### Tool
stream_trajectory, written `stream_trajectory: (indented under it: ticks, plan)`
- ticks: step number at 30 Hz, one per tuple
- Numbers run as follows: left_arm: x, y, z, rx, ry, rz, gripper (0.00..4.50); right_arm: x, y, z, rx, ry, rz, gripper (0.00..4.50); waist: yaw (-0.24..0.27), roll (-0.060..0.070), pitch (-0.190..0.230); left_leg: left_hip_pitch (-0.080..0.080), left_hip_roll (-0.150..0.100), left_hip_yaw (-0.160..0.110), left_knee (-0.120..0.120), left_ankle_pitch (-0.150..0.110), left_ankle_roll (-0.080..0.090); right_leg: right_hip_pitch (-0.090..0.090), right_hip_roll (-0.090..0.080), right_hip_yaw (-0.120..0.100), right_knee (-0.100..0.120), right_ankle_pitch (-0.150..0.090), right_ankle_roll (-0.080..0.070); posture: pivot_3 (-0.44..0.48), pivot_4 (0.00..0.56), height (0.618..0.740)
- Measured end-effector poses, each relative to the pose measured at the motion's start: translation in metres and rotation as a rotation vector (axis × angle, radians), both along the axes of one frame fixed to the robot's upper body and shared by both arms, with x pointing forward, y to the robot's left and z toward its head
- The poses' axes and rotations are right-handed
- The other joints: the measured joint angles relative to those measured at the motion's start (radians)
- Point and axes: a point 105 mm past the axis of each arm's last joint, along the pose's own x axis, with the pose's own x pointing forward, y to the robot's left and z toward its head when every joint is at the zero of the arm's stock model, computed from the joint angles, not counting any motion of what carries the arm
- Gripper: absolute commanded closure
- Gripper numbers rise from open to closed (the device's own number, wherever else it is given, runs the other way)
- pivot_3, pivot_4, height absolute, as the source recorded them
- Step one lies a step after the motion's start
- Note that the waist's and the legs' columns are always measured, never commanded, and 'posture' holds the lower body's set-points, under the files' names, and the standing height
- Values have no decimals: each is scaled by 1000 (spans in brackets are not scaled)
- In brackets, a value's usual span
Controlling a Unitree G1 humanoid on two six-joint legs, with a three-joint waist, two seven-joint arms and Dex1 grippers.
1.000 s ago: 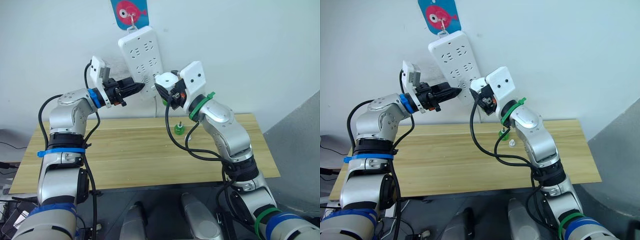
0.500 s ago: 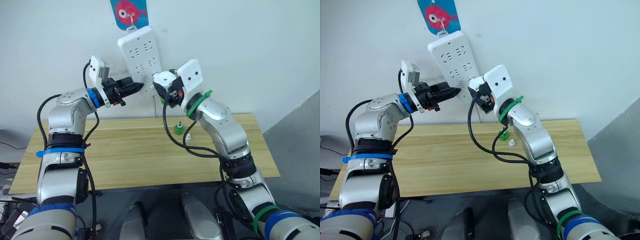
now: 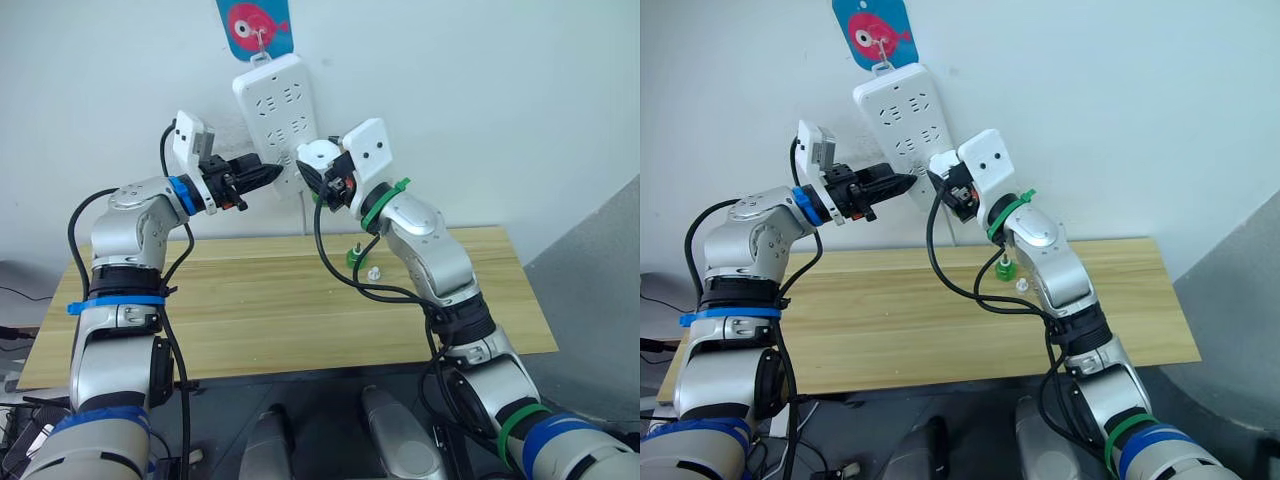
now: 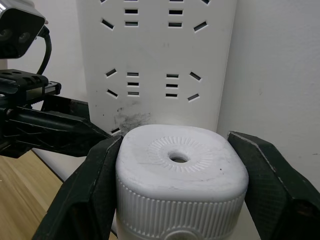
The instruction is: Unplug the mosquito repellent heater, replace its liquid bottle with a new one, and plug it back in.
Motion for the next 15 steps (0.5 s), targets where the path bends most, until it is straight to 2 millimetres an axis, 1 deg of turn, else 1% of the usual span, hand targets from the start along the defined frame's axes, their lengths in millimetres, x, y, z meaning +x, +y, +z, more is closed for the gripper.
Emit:
stream_trajectory:
  ticks: [5, 7, 9, 10, 15]
  plan:
    - [0, 2, 0, -5, 6, 13, 3168, 2, 2, -1, -1, 3, 6, 1483, -3, 0, 0, 2, 0, 0, 0, 1, 1, 0, 1, 0, 2, 0, 0, -207, 233, 735]
    - [0, 2, 0, -2, 1, 14, 3168, 2, 2, -1, -1, 6, 7, 755, -3, 0, 0, 2, 0, 0, 0, 1, 1, 0, 1, 1, 2, 0, 0, -209, 234, 735]
    - [0, -3, -1, -4, -7, -8, 3168, 4, 1, -5, -6, 27, 0, 143, 2, 0, 0, 1, 0, 0, 0, 1, 1, 0, 1, 0, 2, 0, 0, -209, 234, 735]
    - [-1, -4, -1, -4, -12, -13, 3168, 5, 0, -6, -12, 34, -3, 0, 3, 0, 0, 0, 0, 0, 0, 1, 1, -1, 1, 0, 1, 0, 0, -209, 234, 735]
    - [-1, -6, 1, 13, -37, -20, 3169, 3, -8, -8, -36, 51, -16, 0, 8, 0, 0, -2, 0, -1, -2, 1, 1, -1, 0, -1, -2, 2, -3, -216, 237, 735]
